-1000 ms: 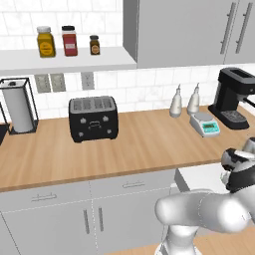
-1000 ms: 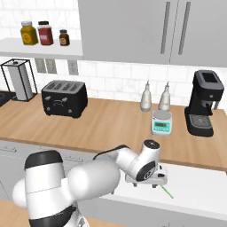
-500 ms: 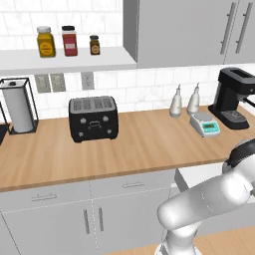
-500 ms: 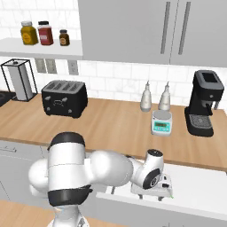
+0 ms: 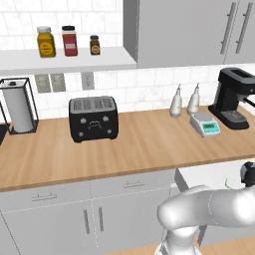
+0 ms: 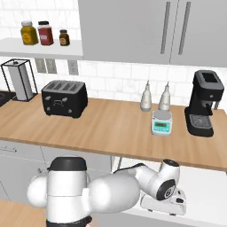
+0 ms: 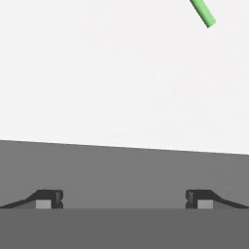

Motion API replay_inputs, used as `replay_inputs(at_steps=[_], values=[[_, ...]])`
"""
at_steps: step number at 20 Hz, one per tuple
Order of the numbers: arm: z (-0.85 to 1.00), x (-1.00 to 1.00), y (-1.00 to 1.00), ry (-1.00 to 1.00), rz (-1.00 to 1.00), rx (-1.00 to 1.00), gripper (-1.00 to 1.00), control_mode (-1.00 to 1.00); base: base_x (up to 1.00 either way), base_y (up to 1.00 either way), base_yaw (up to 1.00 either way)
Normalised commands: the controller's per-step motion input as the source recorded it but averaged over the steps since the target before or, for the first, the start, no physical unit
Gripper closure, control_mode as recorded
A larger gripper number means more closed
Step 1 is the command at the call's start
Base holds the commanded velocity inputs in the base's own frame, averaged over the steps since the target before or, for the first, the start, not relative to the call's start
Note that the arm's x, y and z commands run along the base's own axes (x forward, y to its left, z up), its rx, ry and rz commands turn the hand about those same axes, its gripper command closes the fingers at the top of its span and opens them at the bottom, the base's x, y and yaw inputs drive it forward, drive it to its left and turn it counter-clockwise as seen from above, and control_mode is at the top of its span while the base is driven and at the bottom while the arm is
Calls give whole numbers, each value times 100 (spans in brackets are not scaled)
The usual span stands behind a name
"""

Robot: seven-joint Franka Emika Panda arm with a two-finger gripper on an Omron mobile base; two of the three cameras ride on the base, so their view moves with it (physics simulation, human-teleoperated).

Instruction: Take a straw from the drawer in front and place it inside the glass cup on the dining counter.

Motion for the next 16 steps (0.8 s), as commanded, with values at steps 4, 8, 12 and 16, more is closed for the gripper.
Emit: replay_inputs(at_steps=[4, 8, 12, 16], values=[[15, -43, -16, 0, 0, 1, -100, -100, 0, 0, 0], [14, 67, 14, -5, 0, 0, -100, -100, 0, 0, 0], [1, 100, 24, -9, 0, 0, -100, -100, 0, 0, 0], [0, 92, -8, -1, 0, 0, -100, -100, 0, 0, 0]])
